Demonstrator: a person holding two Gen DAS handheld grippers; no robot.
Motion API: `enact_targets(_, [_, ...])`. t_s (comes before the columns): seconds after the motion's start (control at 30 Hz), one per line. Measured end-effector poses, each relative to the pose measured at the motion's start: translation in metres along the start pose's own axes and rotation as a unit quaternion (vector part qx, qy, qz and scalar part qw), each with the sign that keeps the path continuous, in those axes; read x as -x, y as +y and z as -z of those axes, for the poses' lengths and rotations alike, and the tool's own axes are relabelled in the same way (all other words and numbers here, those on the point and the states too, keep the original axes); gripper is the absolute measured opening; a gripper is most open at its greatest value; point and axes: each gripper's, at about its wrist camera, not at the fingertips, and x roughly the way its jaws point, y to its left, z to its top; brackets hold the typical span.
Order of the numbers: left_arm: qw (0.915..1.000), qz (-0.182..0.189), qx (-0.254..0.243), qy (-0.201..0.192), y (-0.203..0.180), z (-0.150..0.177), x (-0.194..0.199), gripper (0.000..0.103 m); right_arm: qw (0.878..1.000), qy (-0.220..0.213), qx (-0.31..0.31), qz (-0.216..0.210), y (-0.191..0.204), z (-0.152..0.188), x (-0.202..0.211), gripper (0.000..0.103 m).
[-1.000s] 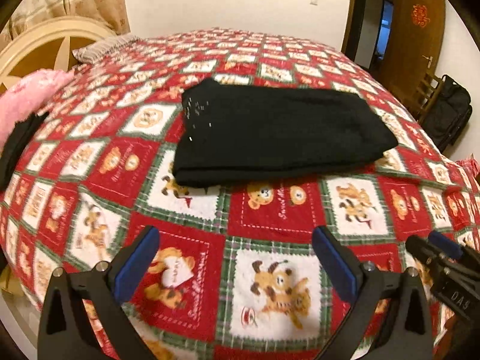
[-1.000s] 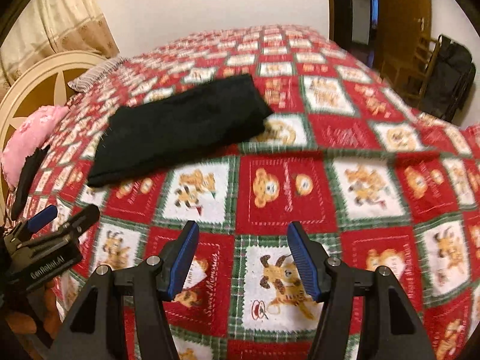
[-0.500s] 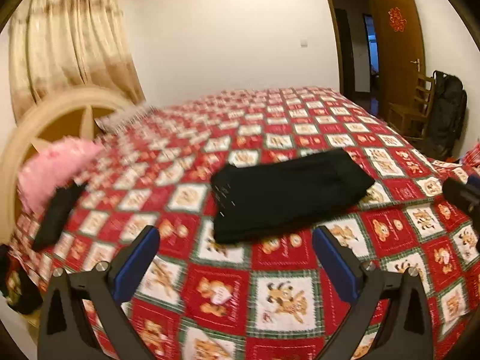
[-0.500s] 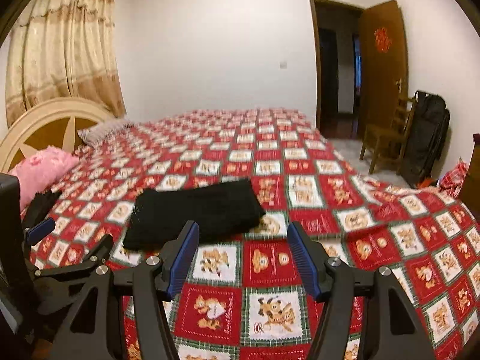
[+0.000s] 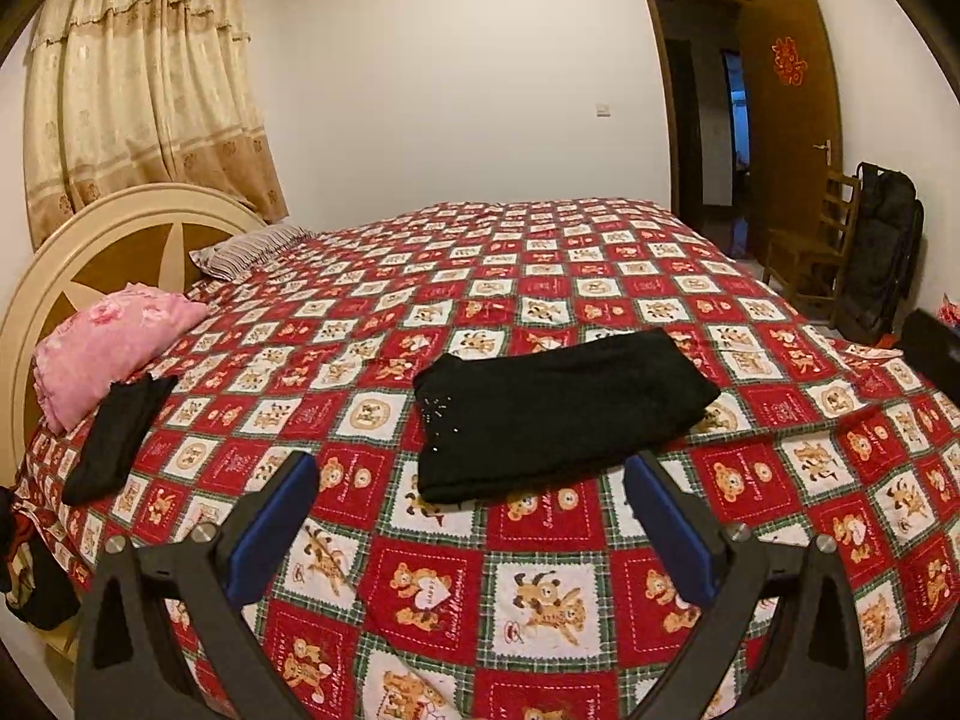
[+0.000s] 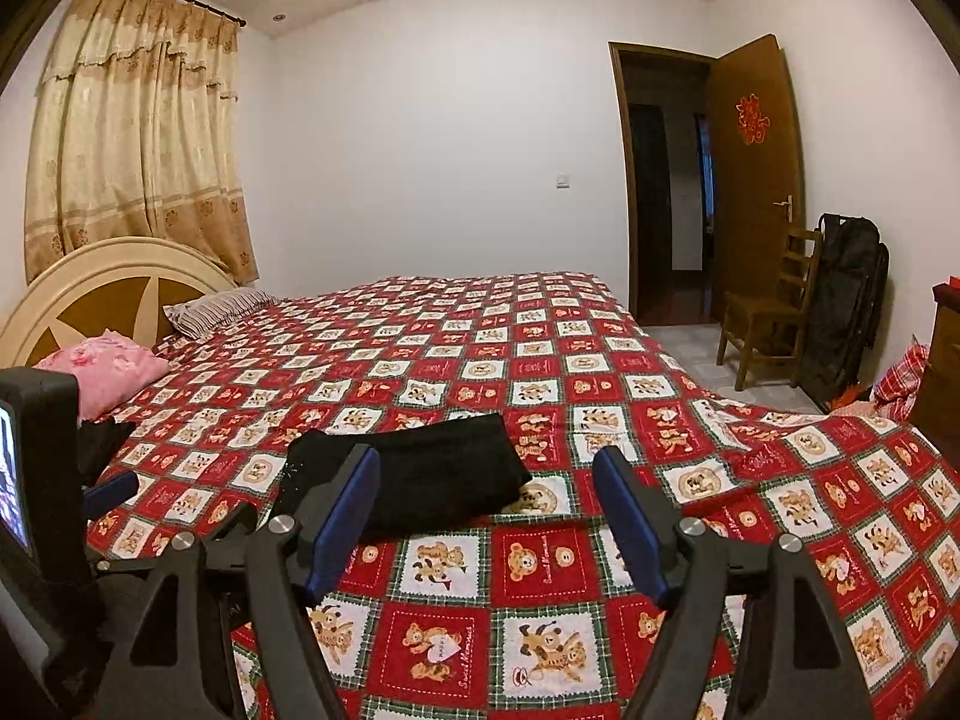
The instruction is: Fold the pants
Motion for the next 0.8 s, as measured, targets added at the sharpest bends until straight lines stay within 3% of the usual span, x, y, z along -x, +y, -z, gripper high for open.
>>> enact_targets(0.8, [1.0000,-0.002,-0.005,0.008,-0.0005,0.0028,0.0025,0.103,1.000,0.003,-0.002,0.004,-0.0028,0.0048,-0.0004,0.075])
